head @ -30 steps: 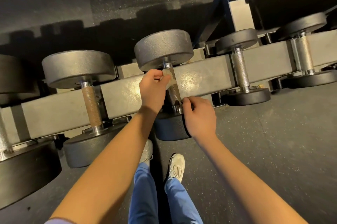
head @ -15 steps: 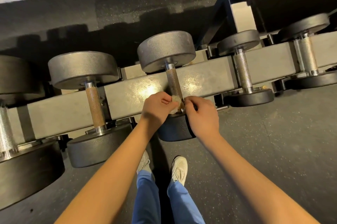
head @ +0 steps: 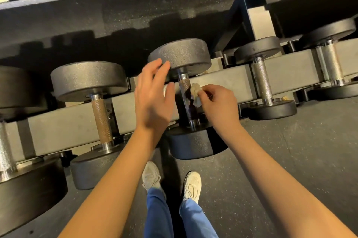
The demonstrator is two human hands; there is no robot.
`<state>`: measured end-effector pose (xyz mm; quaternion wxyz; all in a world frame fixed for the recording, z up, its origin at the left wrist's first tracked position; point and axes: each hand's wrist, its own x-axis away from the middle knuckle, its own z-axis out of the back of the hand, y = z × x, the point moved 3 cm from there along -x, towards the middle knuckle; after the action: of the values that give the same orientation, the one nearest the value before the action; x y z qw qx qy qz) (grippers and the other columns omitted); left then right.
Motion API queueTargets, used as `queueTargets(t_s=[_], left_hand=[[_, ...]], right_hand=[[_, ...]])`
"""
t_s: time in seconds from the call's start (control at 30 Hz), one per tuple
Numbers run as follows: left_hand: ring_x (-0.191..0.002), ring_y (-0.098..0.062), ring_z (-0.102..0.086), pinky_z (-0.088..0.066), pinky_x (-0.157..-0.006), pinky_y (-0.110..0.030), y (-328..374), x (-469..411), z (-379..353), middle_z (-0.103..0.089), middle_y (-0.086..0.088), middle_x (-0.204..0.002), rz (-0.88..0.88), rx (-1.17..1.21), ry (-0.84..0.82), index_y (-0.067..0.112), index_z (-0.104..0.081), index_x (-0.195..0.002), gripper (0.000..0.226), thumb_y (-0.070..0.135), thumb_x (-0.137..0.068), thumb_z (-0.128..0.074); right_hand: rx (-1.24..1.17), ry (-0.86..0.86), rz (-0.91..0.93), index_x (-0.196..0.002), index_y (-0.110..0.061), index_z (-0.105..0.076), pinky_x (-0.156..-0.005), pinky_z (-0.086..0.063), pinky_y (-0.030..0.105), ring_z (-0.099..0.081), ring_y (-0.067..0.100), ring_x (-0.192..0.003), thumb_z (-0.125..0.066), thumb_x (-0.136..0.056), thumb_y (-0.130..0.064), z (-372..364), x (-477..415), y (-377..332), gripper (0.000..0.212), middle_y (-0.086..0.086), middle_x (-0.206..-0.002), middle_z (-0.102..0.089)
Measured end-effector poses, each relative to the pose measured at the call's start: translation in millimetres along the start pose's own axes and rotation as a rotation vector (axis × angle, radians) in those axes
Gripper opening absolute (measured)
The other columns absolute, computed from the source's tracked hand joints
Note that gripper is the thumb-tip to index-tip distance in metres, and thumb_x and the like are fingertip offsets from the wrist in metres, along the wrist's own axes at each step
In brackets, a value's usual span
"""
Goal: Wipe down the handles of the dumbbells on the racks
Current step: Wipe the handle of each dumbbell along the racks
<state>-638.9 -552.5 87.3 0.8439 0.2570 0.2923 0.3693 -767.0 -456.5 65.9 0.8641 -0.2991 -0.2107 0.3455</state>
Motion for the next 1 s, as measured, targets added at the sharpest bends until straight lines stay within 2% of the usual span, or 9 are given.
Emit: queueTargets(t_s=[0.1,0.2,0.3,0.37,0.47,0.6,0.7,0.87,1.0], left_hand=[[-0.136,-0.022,-0.034,-0.014,-0.111,-0.009,-14,-6,-8,-0.041,-0.012,-0.145,0.055,-0.044,-0.097,0.004,-0.043,-0.14,0.048,0.009,-0.094,-0.052],[-0.137,-0.024,-0.033,-0.011,-0.11,-0.005,-18,-4,-13,-0.04,-0.013,-0.147,0.032,-0.072,-0.115,0.004,-0.041,-0.142,0.05,0.005,-0.093,-0.053],[-0.138,-0.023,-0.032,-0.012,-0.109,-0.007,-17,-3,-13,-0.038,-0.012,-0.148,0.04,-0.063,-0.123,0.006,-0.04,-0.143,0.051,0.004,-0.094,-0.051],[-0.14,-0.023,-0.03,-0.013,-0.11,-0.011,-17,-2,-12,-0.036,-0.011,-0.149,0.046,-0.072,-0.134,0.007,-0.037,-0.144,0.051,0.005,-0.095,-0.05],[-0.141,-0.022,-0.027,-0.009,-0.109,-0.007,-18,-2,-11,-0.033,-0.01,-0.151,0.03,-0.082,-0.146,0.009,-0.034,-0.146,0.052,0.006,-0.096,-0.048],[-0.143,-0.018,-0.021,-0.006,-0.107,-0.005,-17,-2,-10,-0.029,-0.005,-0.154,0.054,-0.076,-0.176,0.013,-0.03,-0.148,0.053,0.008,-0.097,-0.045],[-0.144,-0.015,-0.018,-0.005,-0.106,-0.004,-16,-2,-10,-0.026,-0.003,-0.155,0.063,-0.088,-0.192,0.015,-0.027,-0.149,0.055,0.009,-0.098,-0.044],[-0.144,-0.012,-0.016,-0.005,-0.106,-0.006,-15,-1,-9,-0.022,0.0,-0.157,0.094,-0.078,-0.215,0.017,-0.024,-0.15,0.056,0.01,-0.098,-0.043],[-0.144,-0.01,-0.013,-0.01,-0.108,-0.016,-13,-2,-7,-0.019,0.004,-0.158,0.134,-0.085,-0.239,0.021,-0.022,-0.151,0.055,0.013,-0.1,-0.041]], right_hand=[[0.05,-0.09,0.014,-0.109,-0.01,-0.069,-0.069,-0.037,0.024,-0.06,0.022,-0.091,-0.06,-0.092,-0.023,-17,0,5,0.024,0.007,-0.1,-0.067],[0.021,-0.067,0.029,-0.099,-0.006,-0.071,-0.064,-0.03,0.018,-0.058,0.018,-0.082,-0.065,-0.088,-0.02,-22,-8,2,0.019,0.007,-0.092,-0.068],[-0.014,-0.013,0.006,-0.086,-0.005,-0.068,-0.062,-0.035,0.025,-0.059,0.021,-0.075,-0.067,-0.085,-0.017,-26,-21,-2,0.012,0.009,-0.083,-0.067],[-0.025,0.021,0.004,-0.084,-0.006,-0.066,-0.062,-0.038,0.028,-0.059,0.022,-0.075,-0.065,-0.086,-0.017,-30,-27,-5,0.011,0.009,-0.081,-0.065],[-0.09,0.059,0.009,-0.089,-0.008,-0.065,-0.068,-0.047,0.032,-0.059,0.021,-0.077,-0.065,-0.088,-0.018,-33,-29,-6,0.011,0.007,-0.084,-0.065],[-0.139,0.078,-0.02,-0.109,-0.009,-0.062,-0.077,-0.05,0.033,-0.062,0.019,-0.085,-0.064,-0.089,-0.019,-34,-31,-7,0.022,0.007,-0.095,-0.067],[-0.139,0.073,-0.02,-0.103,-0.008,-0.067,-0.078,-0.05,0.031,-0.062,0.018,-0.087,-0.062,-0.091,-0.02,-34,-32,-6,0.017,0.006,-0.094,-0.068],[-0.195,0.091,-0.038,-0.086,-0.005,-0.068,-0.072,-0.048,0.033,-0.06,0.02,-0.078,-0.059,-0.089,-0.018,-34,-40,-10,0.016,0.009,-0.084,-0.067],[-0.153,0.11,-0.042,-0.078,0.001,-0.064,-0.057,-0.035,0.023,-0.053,0.021,-0.07,-0.058,-0.088,-0.016,-33,-38,-13,0.021,0.012,-0.078,-0.064]])
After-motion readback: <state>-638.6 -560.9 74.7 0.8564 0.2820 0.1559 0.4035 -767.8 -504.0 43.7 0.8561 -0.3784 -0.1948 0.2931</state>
